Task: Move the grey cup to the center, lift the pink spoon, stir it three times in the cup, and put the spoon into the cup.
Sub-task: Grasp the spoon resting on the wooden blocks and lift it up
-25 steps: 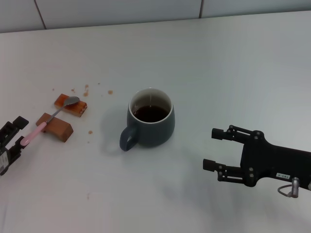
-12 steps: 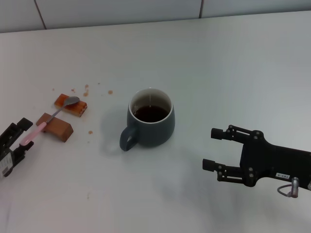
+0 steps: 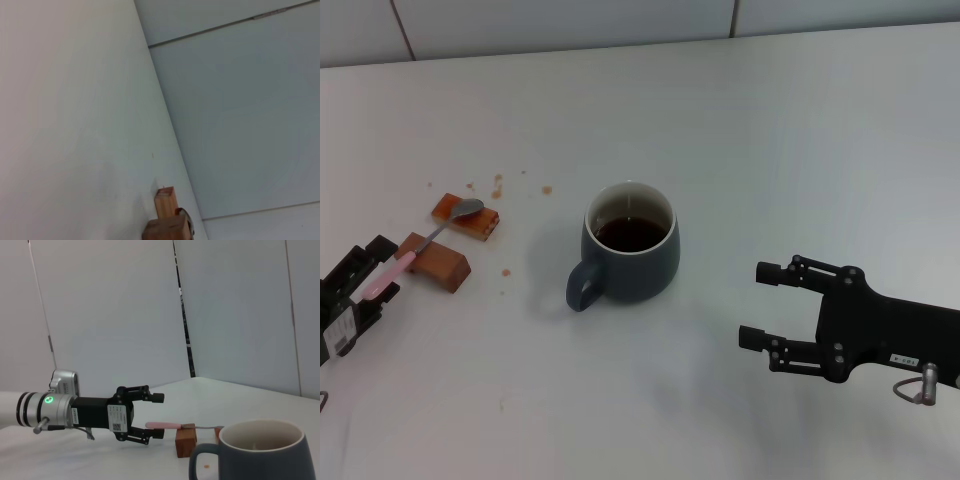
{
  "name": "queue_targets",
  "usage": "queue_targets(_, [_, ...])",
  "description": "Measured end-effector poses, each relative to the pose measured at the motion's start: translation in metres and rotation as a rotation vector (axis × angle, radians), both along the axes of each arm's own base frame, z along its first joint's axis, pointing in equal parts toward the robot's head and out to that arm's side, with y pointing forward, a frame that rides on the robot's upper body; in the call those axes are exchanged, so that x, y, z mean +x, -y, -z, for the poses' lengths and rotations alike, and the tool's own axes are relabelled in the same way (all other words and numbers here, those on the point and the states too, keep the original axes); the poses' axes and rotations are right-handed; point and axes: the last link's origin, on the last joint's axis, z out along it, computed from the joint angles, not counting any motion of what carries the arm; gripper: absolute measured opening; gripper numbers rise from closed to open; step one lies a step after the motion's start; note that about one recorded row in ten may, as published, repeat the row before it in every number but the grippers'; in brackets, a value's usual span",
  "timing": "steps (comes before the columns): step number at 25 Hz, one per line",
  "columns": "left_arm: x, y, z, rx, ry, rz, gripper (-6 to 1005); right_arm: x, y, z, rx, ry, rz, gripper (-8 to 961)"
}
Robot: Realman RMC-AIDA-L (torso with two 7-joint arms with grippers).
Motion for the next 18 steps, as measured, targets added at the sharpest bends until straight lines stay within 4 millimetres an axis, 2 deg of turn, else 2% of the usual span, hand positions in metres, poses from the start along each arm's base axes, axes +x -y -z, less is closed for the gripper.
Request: queue_targets(18, [0.0018,-0.0011,0.0047,-0.001,0.011,-0.007,848,0.0012,0.0011,-0.0015,0.003,0.003,0.000,795])
